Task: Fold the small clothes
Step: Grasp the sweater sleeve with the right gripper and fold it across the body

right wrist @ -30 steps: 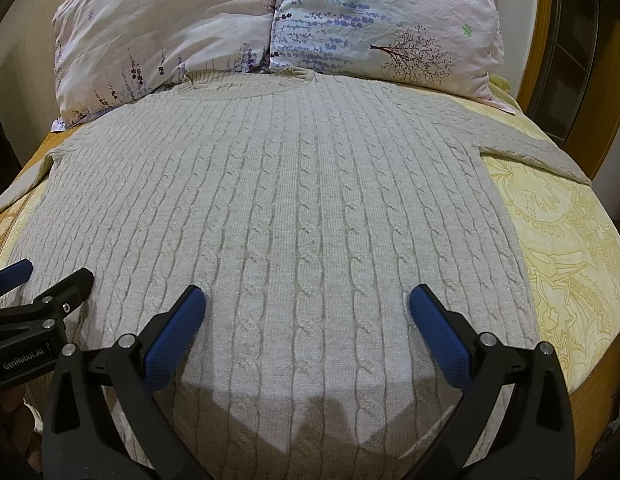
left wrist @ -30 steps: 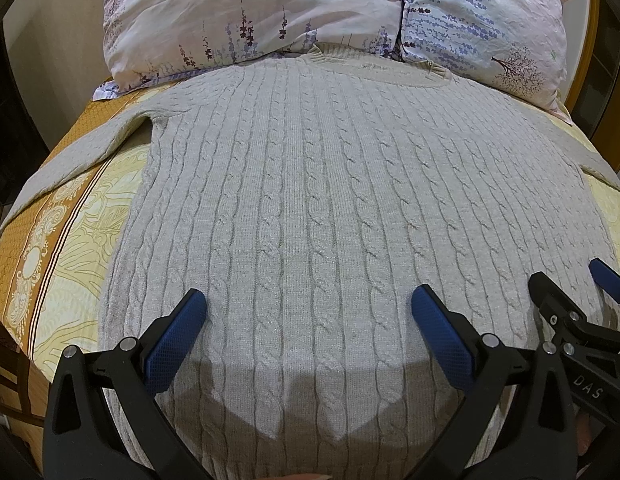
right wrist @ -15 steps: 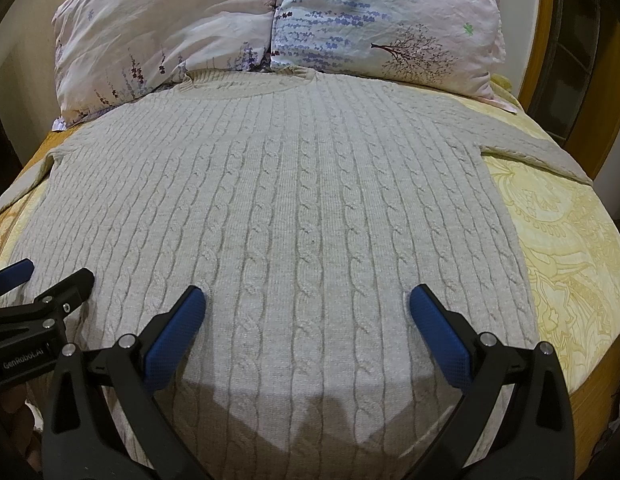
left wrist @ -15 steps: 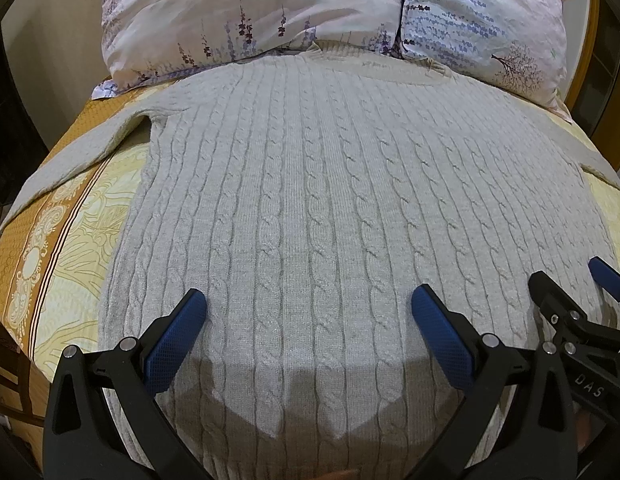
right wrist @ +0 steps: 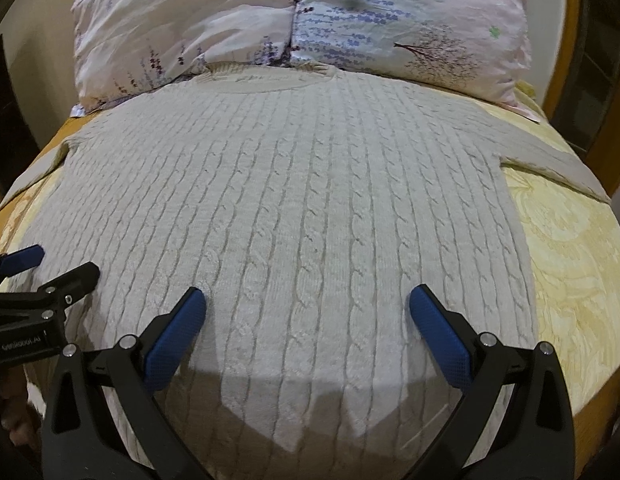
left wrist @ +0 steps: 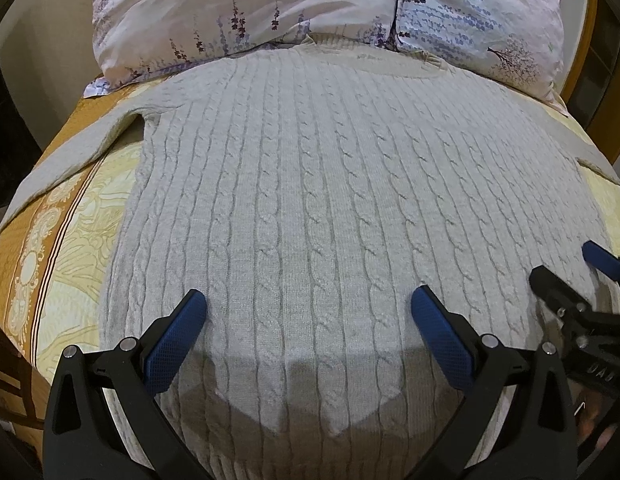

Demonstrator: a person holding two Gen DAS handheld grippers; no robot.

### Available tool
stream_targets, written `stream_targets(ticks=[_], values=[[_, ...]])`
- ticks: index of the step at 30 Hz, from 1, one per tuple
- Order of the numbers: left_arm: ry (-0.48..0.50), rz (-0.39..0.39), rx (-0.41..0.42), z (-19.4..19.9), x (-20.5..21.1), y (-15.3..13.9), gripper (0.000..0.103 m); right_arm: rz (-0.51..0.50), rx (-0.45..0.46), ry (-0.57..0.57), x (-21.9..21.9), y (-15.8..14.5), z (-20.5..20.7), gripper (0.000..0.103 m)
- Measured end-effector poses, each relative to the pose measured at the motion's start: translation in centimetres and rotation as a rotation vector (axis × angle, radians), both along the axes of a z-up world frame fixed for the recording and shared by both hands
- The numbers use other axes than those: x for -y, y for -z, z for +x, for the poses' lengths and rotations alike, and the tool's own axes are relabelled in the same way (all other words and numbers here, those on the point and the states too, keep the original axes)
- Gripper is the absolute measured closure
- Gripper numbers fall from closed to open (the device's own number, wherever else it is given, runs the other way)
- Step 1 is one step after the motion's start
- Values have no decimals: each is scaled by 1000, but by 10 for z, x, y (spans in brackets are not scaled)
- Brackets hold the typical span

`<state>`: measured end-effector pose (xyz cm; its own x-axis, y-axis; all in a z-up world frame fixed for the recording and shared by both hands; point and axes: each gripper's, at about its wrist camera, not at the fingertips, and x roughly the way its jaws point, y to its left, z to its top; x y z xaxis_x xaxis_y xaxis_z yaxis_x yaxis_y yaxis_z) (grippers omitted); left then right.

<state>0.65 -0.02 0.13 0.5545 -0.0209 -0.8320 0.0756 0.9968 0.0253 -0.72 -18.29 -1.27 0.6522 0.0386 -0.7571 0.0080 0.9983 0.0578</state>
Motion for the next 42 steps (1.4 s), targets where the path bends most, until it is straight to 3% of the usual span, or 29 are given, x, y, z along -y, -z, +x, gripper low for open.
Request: stream_targets(ticks=[3, 6, 10, 13, 19, 25, 30, 37, 40, 42], values=[[18, -6, 2, 6, -2, -3, 1, 101, 15, 46, 31, -11, 9, 2], [25, -25, 37, 15, -8, -11, 1, 210, 48, 180, 88, -24, 19, 2], [24, -84, 83, 33, -21, -25, 1, 356, 72, 405, 180, -31, 29, 14], [34, -144, 84, 53, -29, -33, 1, 456, 88, 543, 243, -30, 35, 18], [80, -139, 104, 81, -27, -43, 1, 626, 45, 676, 310, -6, 52, 29], [138, -195, 119, 105, -21, -45, 1, 644, 66, 654, 323, -2, 70, 44], [145, -275, 91, 121, -21, -39, 1, 651, 91, 745, 350, 3, 74, 63], [128, -376, 60, 140, -23, -32, 1, 640, 122, 830, 371, 9, 64, 77], [128, -399, 44, 145, -22, -28, 1, 586, 124, 862, 373, 7, 64, 82], [138, -413, 42, 146, -21, -27, 1, 525, 114, 859, 369, 4, 70, 92]])
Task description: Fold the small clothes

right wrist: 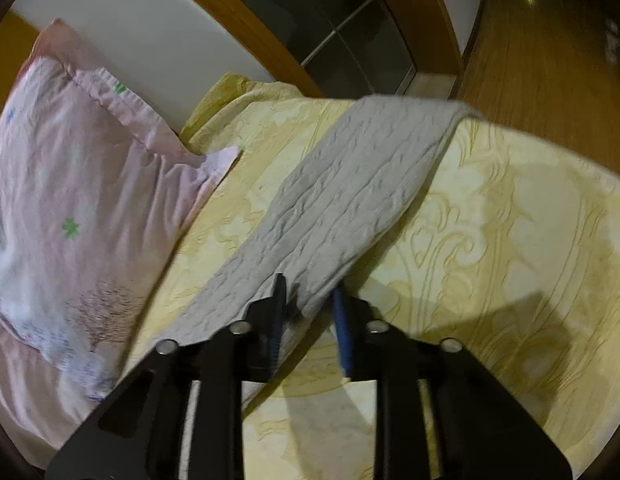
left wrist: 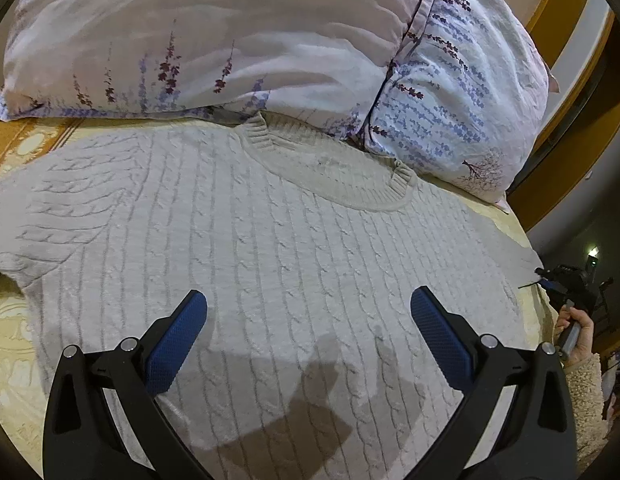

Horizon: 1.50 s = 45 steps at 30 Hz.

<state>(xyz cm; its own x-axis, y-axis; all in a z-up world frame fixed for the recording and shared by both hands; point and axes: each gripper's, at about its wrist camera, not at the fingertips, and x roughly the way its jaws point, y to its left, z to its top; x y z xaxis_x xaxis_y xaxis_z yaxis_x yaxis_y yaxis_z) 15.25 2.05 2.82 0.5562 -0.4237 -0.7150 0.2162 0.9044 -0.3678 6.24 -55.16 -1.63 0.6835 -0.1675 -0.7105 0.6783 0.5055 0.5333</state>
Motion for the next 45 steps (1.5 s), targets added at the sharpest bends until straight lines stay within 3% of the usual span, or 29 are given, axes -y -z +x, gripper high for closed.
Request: stream_targets(ticks=[6, 11, 15, 17, 20, 23, 26, 31, 34, 35, 36, 38, 41, 45], values=[[35, -51, 12, 2, 4, -2, 8, -198, 78, -114, -50, -51, 11, 95], [35, -82, 19, 4, 6, -4, 10, -291, 201, -426, -149, -95, 39, 95], [39, -111, 12, 5, 8, -4, 11, -299, 185, -699, -233, -85, 69, 95], [48, -138, 4, 6, 10, -3, 12, -293, 120, -828, -274, -63, 85, 95], [77, -190, -30, 9, 15, 1, 16, -270, 14, -922, -309, -27, 99, 93], [100, -218, -47, 9, 20, 3, 19, -169, 19, -914, -302, -17, 96, 81], [119, -244, -55, 11, 25, 3, 20, -82, 77, -846, -280, -24, 87, 52], [154, -308, -90, 17, 35, 6, 23, 24, 114, -633, -226, -26, 68, 50], [156, -312, -87, 17, 36, 6, 23, 32, 98, -520, -202, -26, 64, 53], [150, -309, -84, 17, 35, 6, 23, 7, 86, -493, -199, -27, 65, 61], [145, -309, -84, 17, 33, 6, 23, -29, 71, -471, -195, -30, 64, 75], [130, -319, -90, 18, 25, 6, 23, -122, 42, -450, -196, -38, 68, 85], [110, -357, -100, 22, 16, 6, 25, -242, 57, -473, -209, -56, 71, 93], [97, -403, -96, 26, 5, 4, 25, -387, 146, -598, -256, -88, 78, 93]])
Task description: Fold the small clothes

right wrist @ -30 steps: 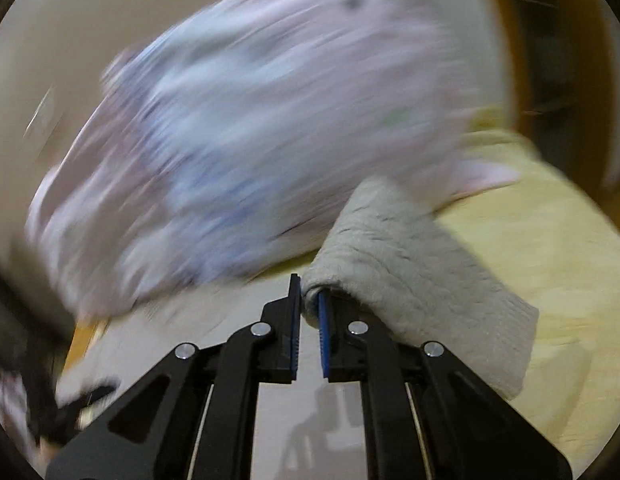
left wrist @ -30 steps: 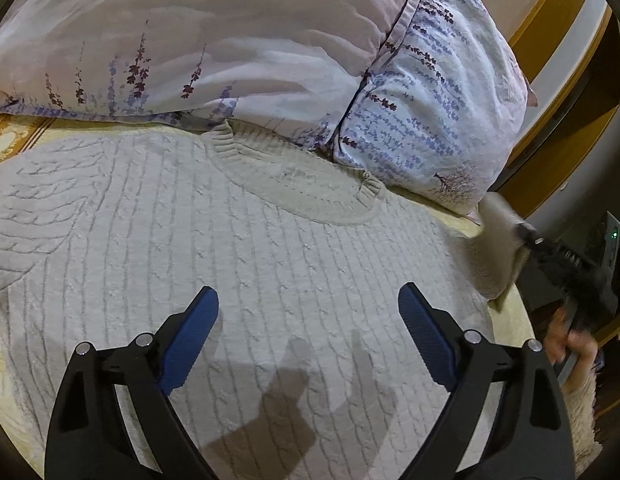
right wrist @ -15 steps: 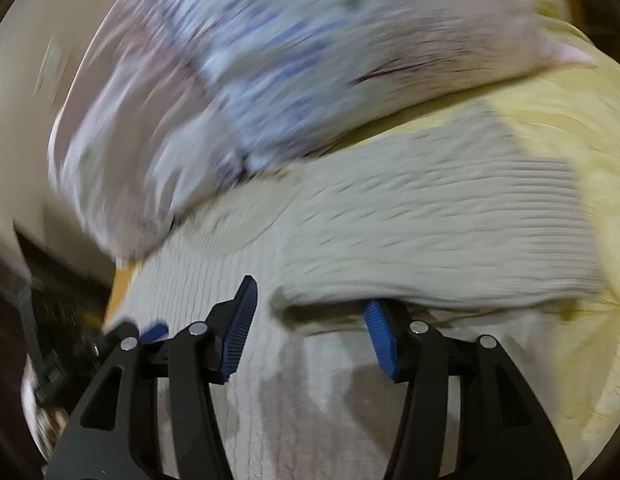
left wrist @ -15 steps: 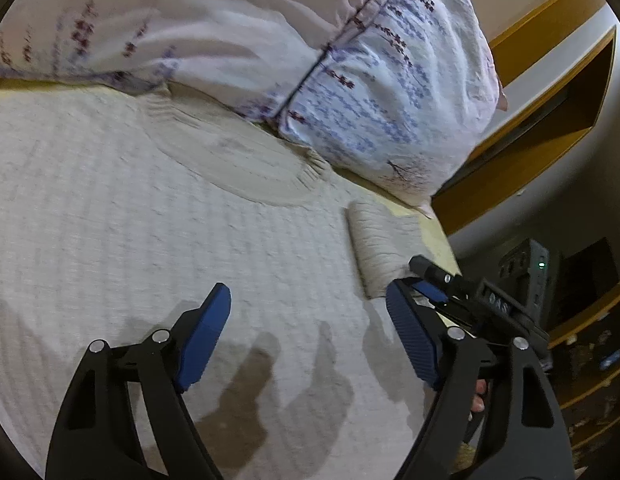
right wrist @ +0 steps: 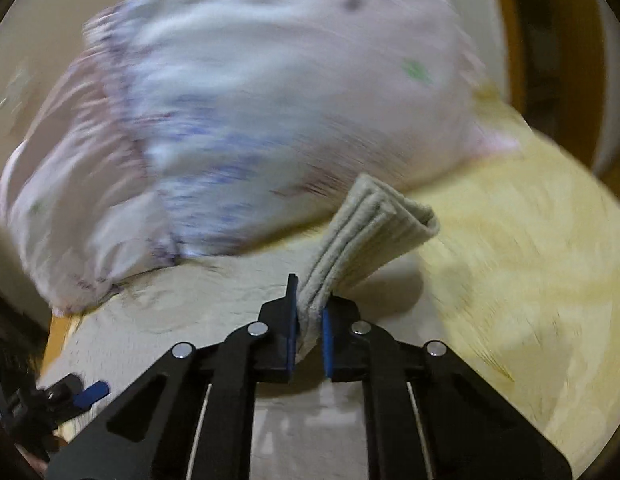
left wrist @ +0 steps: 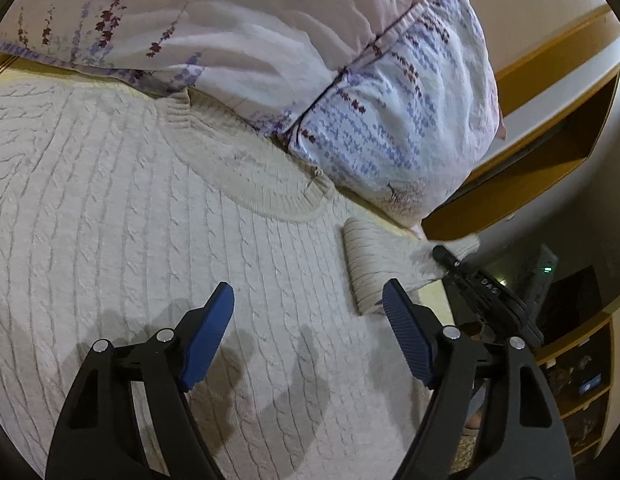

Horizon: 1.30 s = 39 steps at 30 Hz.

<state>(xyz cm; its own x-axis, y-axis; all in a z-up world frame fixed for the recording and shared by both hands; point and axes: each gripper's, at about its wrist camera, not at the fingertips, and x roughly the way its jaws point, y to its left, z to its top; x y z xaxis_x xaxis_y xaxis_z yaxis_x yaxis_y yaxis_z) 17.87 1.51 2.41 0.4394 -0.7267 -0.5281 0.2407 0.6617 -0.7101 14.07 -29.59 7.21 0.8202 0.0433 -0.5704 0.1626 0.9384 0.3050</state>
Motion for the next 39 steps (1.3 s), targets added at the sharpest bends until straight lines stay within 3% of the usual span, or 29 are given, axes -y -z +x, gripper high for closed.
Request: stream_targets(ticks=[3, 5, 6, 8, 9, 12, 19, 20, 22, 23, 30, 37, 39], values=[[-45, -54, -17, 4, -16, 1, 25, -42, 34, -223, -57, -17, 14, 90], [-86, -84, -39, 8, -30, 5, 25, -26, -29, -435, -102, -10, 30, 85], [-107, -96, -57, 10, -37, 9, 25, -7, -70, -522, -120, -3, 35, 80], [-131, -91, -82, 13, -44, 16, 25, 19, -85, -554, -130, 3, 35, 55], [-136, -83, -89, 14, -45, 18, 25, 38, -75, -548, -127, 4, 33, 47], [-136, -60, -118, 17, -40, 25, 25, 118, -80, -468, -91, 5, 24, 44], [-174, -28, -155, 28, -31, 33, 50, 350, -157, -218, 0, 29, -7, 45], [-183, -20, -154, 30, -29, 34, 58, 395, -167, -180, 13, 36, -12, 45], [-190, -3, -154, 35, -27, 36, 85, 442, -169, -130, 29, 45, -23, 45], [-199, 10, -154, 38, -25, 37, 92, 453, -163, -107, 35, 50, -28, 45], [-231, 75, -72, 29, -41, 19, 96, 391, -84, -21, 50, 41, -37, 45], [-288, 156, -94, 29, -60, 27, 96, 258, -199, -81, 18, 56, -2, 44], [-284, 175, -110, 30, -58, 33, 96, 205, -260, -73, 10, 66, 5, 39]])
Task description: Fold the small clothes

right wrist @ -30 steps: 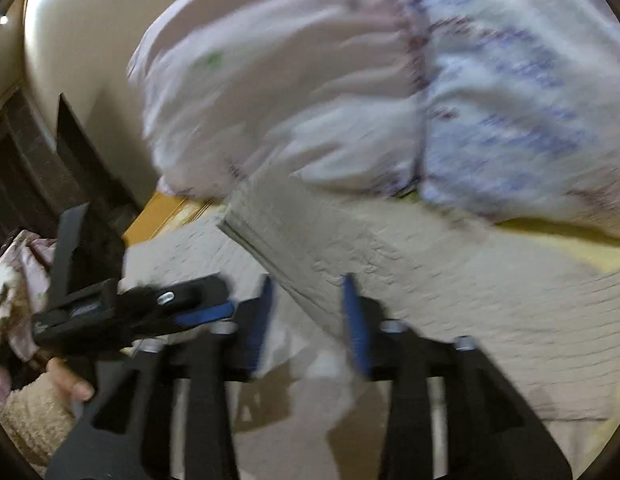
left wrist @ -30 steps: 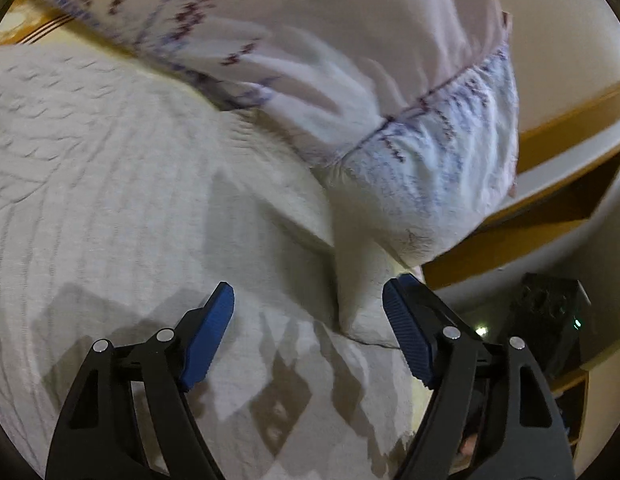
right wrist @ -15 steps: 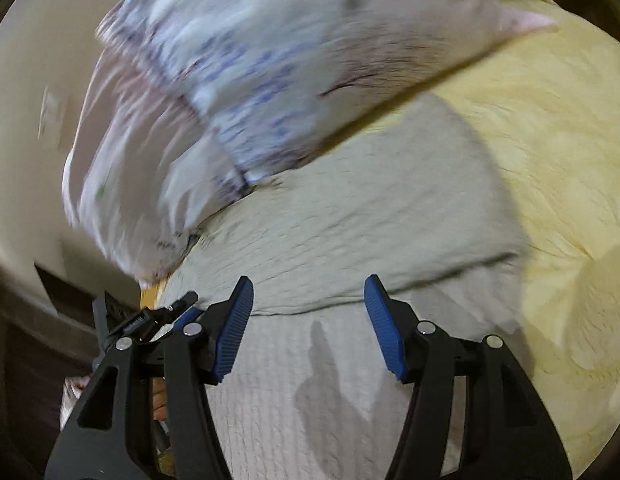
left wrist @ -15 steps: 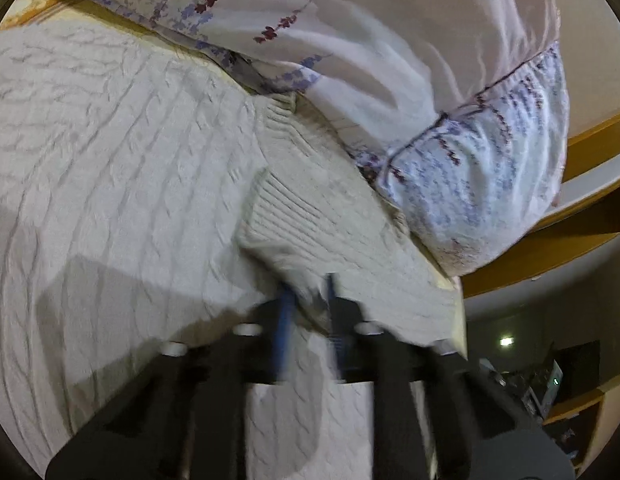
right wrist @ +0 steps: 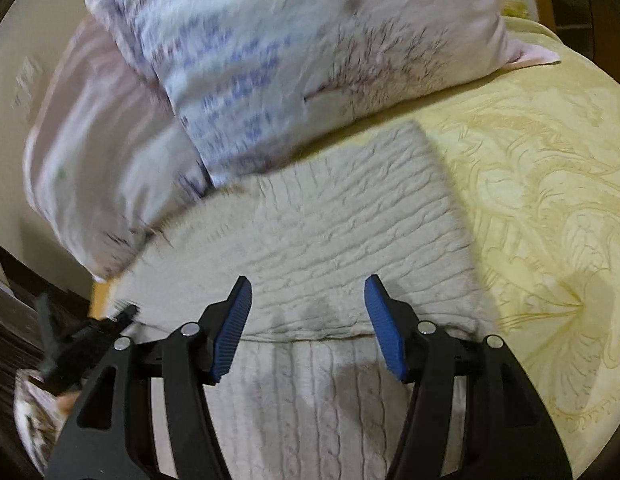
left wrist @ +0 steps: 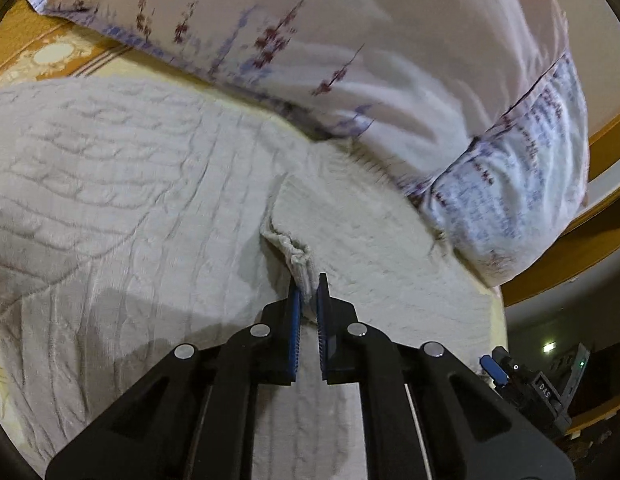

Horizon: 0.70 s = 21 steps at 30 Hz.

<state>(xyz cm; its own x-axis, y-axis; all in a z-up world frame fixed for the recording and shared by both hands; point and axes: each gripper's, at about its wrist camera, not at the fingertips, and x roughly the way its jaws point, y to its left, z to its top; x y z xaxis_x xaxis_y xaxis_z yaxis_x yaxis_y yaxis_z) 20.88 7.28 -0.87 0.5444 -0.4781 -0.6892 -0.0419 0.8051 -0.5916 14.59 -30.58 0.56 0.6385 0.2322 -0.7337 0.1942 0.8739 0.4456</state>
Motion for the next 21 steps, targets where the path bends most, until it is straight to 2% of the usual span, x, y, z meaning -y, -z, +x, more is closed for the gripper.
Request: stream_targets(ticks=[1, 4, 6, 9, 11, 12, 13, 15, 17, 21], values=[[0, 0, 1, 0, 0, 2, 96, -26, 3, -4, -4, 2, 0, 39], [6, -5, 5, 0, 1, 0, 96, -105, 2, -31, -17, 3, 1, 30], [12, -27, -2, -4, -2, -2, 95, -122, 4, -38, -22, 4, 1, 24], [36, -63, 8, -18, -13, -14, 94, -131, 6, -42, -24, 5, 1, 22], [45, -88, 27, -33, -26, -23, 81, -122, 8, -44, -23, 6, 1, 21], [26, -100, 45, -47, -40, -29, 62, -118, 9, -45, -23, 7, 2, 21], [0, -106, 61, -59, -52, -33, 49, -115, 10, -46, -23, 6, 2, 21], [-79, -113, 89, -85, -87, -38, 48, -113, 9, -51, -23, 6, 3, 20], [-163, -120, 75, -101, -117, -37, 48, -115, 11, -55, -24, 5, 3, 18], [-391, -146, -16, -124, -183, -19, 48, -130, 15, -59, -28, 5, 4, 15]])
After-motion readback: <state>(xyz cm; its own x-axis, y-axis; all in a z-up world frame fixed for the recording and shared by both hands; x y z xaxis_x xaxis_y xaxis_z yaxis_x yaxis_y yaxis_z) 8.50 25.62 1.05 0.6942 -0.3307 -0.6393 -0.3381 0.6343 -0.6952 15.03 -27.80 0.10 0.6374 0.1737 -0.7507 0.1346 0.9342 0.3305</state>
